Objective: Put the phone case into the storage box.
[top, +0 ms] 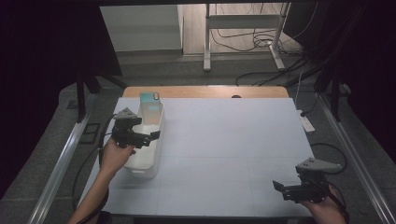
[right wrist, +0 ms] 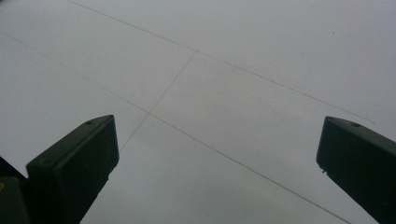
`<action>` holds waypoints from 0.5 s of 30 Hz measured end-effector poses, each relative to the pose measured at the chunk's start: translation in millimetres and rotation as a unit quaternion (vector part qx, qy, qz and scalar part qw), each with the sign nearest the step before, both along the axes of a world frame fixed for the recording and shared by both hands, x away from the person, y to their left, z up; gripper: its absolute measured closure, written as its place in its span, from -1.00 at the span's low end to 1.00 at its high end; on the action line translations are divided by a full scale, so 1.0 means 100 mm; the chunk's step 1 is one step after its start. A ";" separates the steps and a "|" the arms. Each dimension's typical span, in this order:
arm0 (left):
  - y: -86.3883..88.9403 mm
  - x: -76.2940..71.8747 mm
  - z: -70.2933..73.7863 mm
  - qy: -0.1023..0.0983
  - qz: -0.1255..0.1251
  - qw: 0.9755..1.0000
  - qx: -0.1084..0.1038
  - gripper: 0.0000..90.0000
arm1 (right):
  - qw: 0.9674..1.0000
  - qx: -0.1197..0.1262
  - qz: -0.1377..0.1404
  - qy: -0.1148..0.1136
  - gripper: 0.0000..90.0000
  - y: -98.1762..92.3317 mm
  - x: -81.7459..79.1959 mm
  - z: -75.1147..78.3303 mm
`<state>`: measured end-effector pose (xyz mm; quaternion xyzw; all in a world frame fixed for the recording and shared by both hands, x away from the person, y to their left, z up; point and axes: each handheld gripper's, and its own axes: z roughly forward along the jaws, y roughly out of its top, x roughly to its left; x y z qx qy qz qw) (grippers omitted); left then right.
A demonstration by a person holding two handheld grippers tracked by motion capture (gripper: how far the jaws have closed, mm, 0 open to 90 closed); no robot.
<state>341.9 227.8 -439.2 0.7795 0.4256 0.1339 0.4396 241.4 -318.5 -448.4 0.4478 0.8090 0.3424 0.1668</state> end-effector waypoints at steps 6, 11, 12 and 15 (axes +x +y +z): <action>-0.02 -0.08 -0.02 0.003 -0.003 1.000 0.002 -1.00 | 1.000 0.000 0.000 0.001 -1.00 0.00 0.00 0.00; -0.02 -0.16 -0.02 0.000 -0.005 1.000 0.006 -1.00 | 1.000 0.000 0.000 0.001 -1.00 0.00 0.00 0.00; -0.01 -0.18 -0.02 -0.002 -0.005 1.000 0.008 -1.00 | 1.000 0.000 0.000 0.001 -1.00 0.00 0.00 0.00; 0.00 -0.22 -0.02 -0.002 -0.002 1.000 0.006 -1.00 | 1.000 -0.001 0.000 0.002 -1.00 0.00 0.00 0.00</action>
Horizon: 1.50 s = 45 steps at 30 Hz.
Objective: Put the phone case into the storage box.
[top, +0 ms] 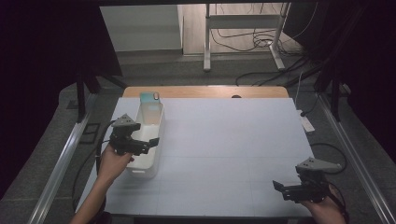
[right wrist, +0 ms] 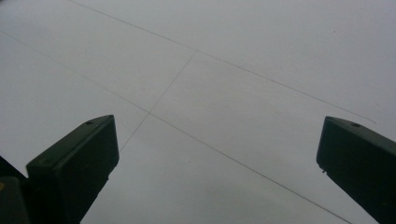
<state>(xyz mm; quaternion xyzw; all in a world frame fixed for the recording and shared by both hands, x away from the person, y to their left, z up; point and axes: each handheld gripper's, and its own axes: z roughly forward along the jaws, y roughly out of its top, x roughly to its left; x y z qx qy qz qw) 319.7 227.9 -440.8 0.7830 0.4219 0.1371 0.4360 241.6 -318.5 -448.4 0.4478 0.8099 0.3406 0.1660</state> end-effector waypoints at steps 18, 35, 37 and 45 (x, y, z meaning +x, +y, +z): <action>0.12 -0.29 -0.05 0.001 0.002 1.000 -0.010 -1.00 | 1.000 -0.001 0.003 0.001 -1.00 0.00 0.00 0.00; 0.22 -0.56 -0.07 0.001 0.007 1.000 -0.009 -1.00 | 1.000 -0.002 0.002 0.001 -1.00 0.00 0.00 0.00; 0.24 -0.59 -0.07 0.001 0.010 1.000 -0.010 -1.00 | 1.000 -0.002 0.002 0.001 -1.00 0.01 0.00 0.00; 0.31 -0.72 -0.11 0.003 0.019 1.000 -0.014 -1.00 | 1.000 -0.003 0.001 0.002 -1.00 0.01 0.00 -0.01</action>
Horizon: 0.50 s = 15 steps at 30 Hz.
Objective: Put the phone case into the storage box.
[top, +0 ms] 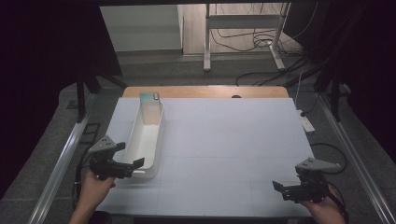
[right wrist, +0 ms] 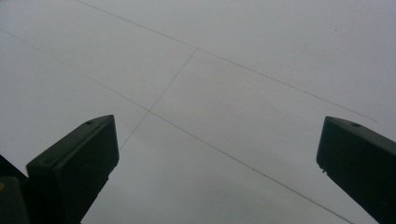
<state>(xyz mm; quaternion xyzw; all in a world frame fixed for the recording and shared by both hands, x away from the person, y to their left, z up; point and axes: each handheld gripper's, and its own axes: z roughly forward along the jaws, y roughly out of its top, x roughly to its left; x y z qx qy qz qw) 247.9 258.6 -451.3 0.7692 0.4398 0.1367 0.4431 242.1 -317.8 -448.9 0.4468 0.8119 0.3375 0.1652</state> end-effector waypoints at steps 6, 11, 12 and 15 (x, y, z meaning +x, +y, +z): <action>0.07 -0.09 -0.02 0.000 0.010 1.000 -0.002 -1.00 | 1.000 0.000 0.000 0.000 -1.00 0.00 0.00 0.00; 0.12 -0.17 -0.03 -0.001 0.016 1.000 -0.005 -1.00 | 1.000 0.000 -0.001 0.000 -1.00 0.00 0.00 0.00; 0.12 -0.17 -0.03 -0.001 0.016 1.000 -0.005 -1.00 | 1.000 0.000 -0.001 0.001 -1.00 0.00 0.00 0.00; 0.14 -0.23 -0.04 -0.002 0.017 1.000 -0.004 -1.00 | 1.000 0.001 -0.001 0.001 -1.00 0.00 0.00 0.00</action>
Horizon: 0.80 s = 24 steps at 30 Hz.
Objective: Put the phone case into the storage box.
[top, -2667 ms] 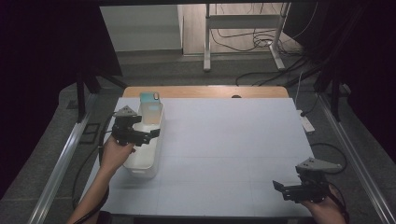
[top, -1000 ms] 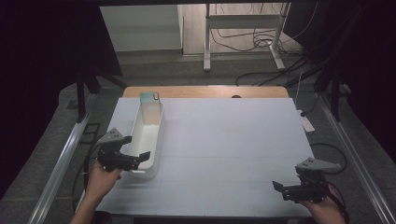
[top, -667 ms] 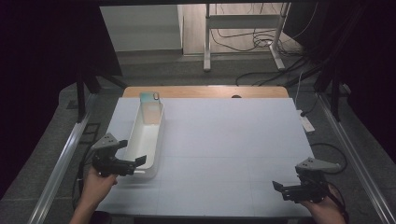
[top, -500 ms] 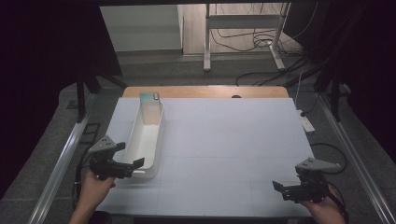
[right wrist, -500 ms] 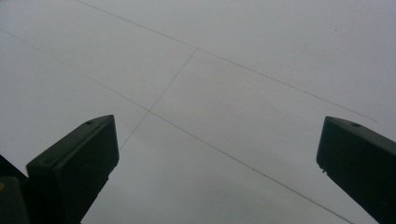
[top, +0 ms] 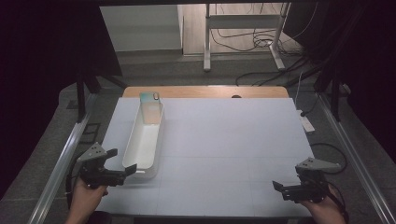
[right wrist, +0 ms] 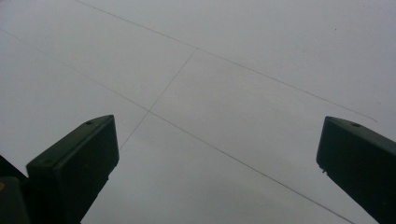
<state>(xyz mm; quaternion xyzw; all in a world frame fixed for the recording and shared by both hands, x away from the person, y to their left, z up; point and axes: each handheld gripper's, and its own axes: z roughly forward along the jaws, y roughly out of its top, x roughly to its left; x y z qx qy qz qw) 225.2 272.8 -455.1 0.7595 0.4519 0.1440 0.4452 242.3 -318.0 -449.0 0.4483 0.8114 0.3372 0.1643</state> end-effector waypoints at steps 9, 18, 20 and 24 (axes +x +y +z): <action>0.03 -0.12 -0.02 -0.005 0.003 1.000 0.003 -1.00 | 1.000 0.000 0.000 0.000 -1.00 0.00 0.00 0.00; 0.06 -0.22 -0.05 -0.010 0.004 1.000 0.008 -1.00 | 1.000 -0.002 0.000 0.000 -1.00 0.00 0.00 0.00; 0.07 -0.24 -0.06 -0.011 0.005 1.000 0.009 -1.00 | 1.000 -0.002 0.000 0.000 -1.00 0.00 0.00 0.00; 0.08 -0.27 -0.07 -0.011 0.005 1.000 0.007 -1.00 | 1.000 -0.002 0.001 0.000 -1.00 0.00 0.00 0.00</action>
